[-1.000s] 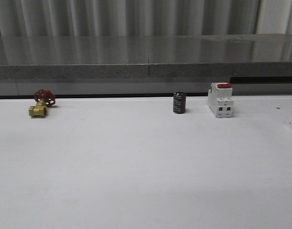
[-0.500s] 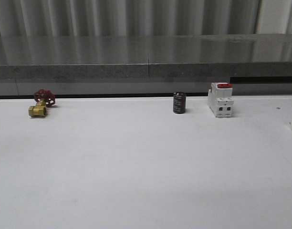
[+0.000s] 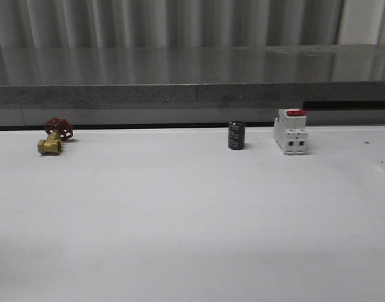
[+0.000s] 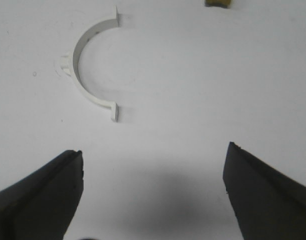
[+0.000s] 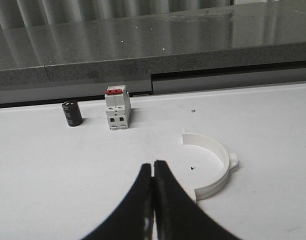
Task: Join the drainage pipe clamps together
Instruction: 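Lower the left gripper onto the white half-ring clamp and grasp it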
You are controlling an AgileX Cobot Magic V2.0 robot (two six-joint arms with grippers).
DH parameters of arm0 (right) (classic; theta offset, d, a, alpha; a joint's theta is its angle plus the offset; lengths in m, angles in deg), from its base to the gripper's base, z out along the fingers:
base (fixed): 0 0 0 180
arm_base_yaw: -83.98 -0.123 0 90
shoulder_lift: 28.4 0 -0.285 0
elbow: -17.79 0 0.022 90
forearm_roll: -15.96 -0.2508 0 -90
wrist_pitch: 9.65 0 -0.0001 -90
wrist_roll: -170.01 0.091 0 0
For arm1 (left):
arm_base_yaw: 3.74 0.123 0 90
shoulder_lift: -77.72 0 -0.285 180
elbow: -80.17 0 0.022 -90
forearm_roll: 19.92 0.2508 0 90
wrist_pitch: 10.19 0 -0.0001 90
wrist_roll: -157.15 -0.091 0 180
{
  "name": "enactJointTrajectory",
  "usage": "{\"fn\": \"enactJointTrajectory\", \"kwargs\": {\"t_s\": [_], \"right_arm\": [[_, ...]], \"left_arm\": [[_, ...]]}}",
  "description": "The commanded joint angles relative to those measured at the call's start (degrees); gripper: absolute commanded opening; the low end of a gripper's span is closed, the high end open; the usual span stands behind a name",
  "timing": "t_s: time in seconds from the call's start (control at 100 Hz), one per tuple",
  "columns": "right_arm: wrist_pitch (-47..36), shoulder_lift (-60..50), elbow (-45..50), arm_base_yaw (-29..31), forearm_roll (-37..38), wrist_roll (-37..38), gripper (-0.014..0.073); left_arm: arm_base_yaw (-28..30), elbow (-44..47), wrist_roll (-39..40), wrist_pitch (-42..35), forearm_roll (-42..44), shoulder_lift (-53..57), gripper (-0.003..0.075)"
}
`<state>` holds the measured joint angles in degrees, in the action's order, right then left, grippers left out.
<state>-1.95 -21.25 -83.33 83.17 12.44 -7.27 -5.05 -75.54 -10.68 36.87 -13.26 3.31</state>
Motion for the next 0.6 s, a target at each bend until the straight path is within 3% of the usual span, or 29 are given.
{"fn": "enactJointTrajectory", "kwargs": {"t_s": [0.0,0.21,0.59], "right_arm": [[-4.52,-1.07,-1.17,-0.11,-0.12,-0.35,-0.0064],[-4.52,-1.07,-1.17,-0.11,-0.12,-0.35,-0.0064],[-4.52,-1.07,-1.17,-0.11,-0.12,-0.35,-0.0064]], "left_arm": [[2.62,-5.96,0.41,-4.61,0.74,-5.37,0.0567],[8.71,-13.53,-5.8,-5.4,-0.88,-19.31,0.0567],[16.2,-14.47,-11.61,-14.68,-7.43,-31.96,0.0567]]}}
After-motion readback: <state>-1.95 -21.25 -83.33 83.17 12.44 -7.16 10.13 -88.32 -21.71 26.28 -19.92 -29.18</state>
